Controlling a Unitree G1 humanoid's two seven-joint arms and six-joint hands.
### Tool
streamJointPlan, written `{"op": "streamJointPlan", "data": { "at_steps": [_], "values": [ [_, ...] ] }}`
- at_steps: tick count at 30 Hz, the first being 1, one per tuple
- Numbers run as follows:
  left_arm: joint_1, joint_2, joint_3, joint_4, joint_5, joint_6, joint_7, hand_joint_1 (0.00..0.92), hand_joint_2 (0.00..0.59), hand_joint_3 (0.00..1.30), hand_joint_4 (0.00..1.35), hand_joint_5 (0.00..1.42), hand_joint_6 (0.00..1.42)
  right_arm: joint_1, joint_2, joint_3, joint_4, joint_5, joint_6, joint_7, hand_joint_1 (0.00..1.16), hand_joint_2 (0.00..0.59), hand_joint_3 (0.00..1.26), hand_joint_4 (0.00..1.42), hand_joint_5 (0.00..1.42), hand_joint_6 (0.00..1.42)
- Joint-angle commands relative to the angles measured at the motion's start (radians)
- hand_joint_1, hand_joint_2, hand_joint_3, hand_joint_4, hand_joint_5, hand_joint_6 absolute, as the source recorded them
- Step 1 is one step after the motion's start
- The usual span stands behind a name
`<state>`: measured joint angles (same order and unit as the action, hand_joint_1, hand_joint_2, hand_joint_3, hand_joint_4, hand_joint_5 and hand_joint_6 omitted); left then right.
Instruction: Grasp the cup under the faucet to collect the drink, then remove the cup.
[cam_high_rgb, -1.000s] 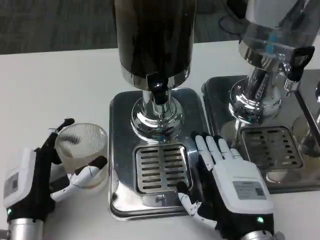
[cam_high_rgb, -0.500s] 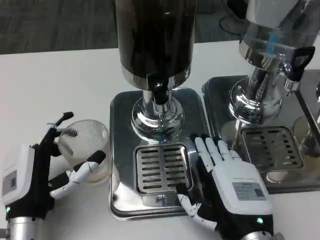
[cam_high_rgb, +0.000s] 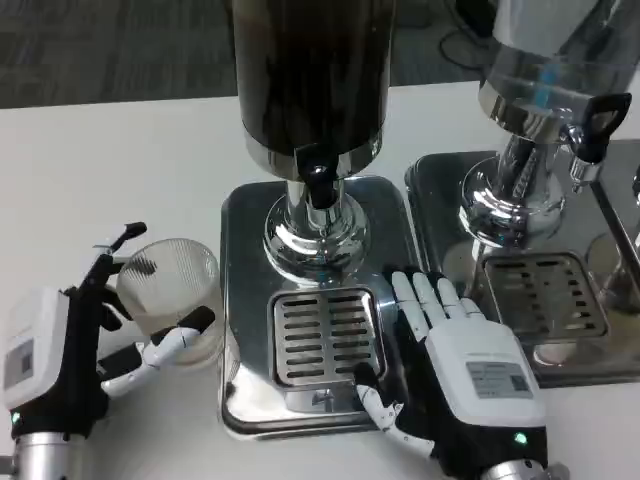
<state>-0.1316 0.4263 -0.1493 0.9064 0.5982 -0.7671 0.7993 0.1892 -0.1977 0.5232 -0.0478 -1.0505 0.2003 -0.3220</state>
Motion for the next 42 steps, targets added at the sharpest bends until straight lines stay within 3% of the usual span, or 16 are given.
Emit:
{"op": "streamJointPlan", "data": {
  "at_steps": [1, 16, 42],
  "values": [
    [-0.011, 0.005, -0.022, 0.005, 0.02, -0.003, 0.02, 0.585, 0.086, 0.3, 0.56, 0.81, 0.98, -0.005, 0.003, -0.004, 0.003, 0.01, -0.003, -0.007, 0.39, 0.386, 0.0, 0.0, 0.0, 0.08],
    [-0.015, 0.012, -0.046, 0.004, 0.027, 0.0, 0.057, 0.656, 0.067, 0.36, 0.64, 0.89, 1.1, -0.012, 0.001, -0.007, 0.009, 0.018, -0.003, -0.006, 0.39, 0.386, 0.0, 0.0, 0.0, 0.09],
    [0.004, 0.019, -0.018, -0.091, 0.048, -0.01, 0.115, 0.721, 0.054, 0.38, 0.66, 0.88, 1.11, -0.013, 0.001, -0.006, 0.011, 0.023, -0.005, -0.005, 0.39, 0.386, 0.0, 0.0, 0.0, 0.1]
  ]
}}
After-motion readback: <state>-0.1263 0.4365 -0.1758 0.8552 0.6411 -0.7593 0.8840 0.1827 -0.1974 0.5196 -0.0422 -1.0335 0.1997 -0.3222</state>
